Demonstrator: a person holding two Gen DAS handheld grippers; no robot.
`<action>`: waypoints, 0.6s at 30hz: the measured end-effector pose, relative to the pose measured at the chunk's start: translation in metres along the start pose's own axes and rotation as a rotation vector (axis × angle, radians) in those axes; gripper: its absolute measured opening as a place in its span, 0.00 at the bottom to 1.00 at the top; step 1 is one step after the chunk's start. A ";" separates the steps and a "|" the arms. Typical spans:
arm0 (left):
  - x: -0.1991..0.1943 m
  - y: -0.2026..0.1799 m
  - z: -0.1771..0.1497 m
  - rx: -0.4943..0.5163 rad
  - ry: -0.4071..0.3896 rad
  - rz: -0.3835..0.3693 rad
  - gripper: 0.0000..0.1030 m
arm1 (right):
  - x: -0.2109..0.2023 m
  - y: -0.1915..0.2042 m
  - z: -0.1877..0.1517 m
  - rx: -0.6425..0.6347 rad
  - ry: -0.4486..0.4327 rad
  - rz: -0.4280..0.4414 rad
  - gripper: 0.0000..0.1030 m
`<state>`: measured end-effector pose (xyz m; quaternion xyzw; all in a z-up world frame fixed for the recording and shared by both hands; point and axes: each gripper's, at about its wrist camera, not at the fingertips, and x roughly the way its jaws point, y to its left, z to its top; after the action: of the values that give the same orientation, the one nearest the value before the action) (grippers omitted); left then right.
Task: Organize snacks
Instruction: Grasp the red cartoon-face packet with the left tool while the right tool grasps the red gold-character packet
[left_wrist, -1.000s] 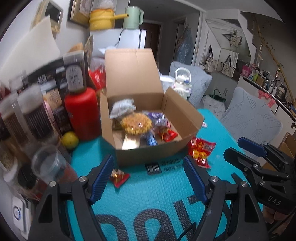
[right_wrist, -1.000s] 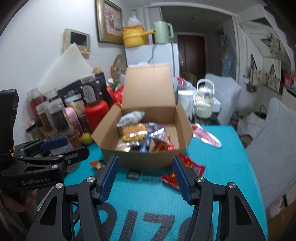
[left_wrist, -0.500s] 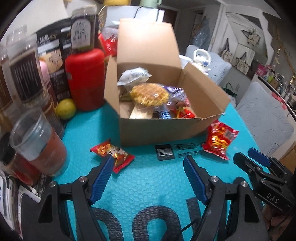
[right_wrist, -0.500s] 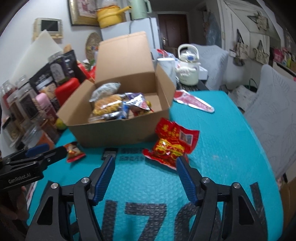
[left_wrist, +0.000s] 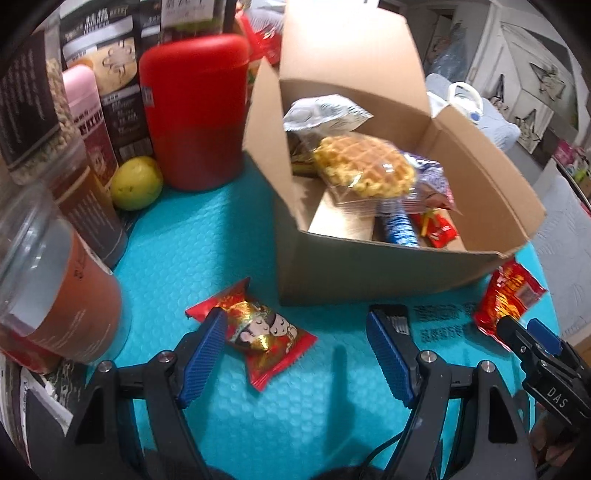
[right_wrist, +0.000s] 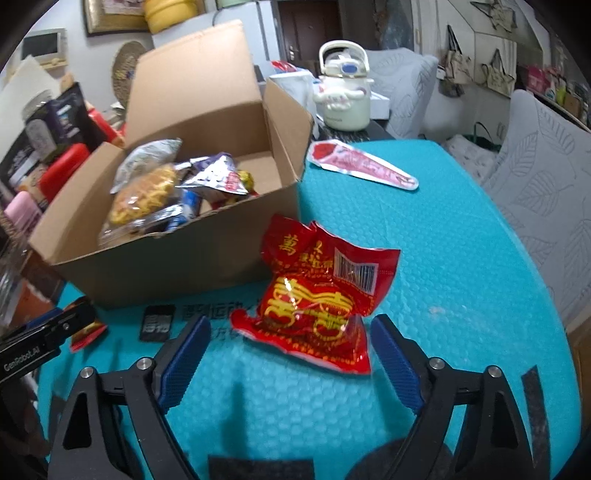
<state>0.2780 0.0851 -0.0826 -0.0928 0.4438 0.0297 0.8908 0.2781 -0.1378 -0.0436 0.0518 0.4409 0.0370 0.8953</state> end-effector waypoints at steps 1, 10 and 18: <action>0.003 0.001 0.001 -0.003 -0.003 0.012 0.75 | 0.004 0.000 0.002 0.009 0.008 0.001 0.87; 0.026 0.014 0.007 -0.025 0.037 0.052 0.75 | 0.029 -0.002 0.009 0.052 0.037 -0.035 0.89; 0.038 0.011 0.005 -0.003 0.033 0.069 0.75 | 0.040 -0.004 0.004 0.017 0.050 -0.063 0.82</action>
<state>0.3035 0.0961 -0.1113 -0.0791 0.4614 0.0594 0.8817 0.3051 -0.1375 -0.0731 0.0446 0.4648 0.0061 0.8843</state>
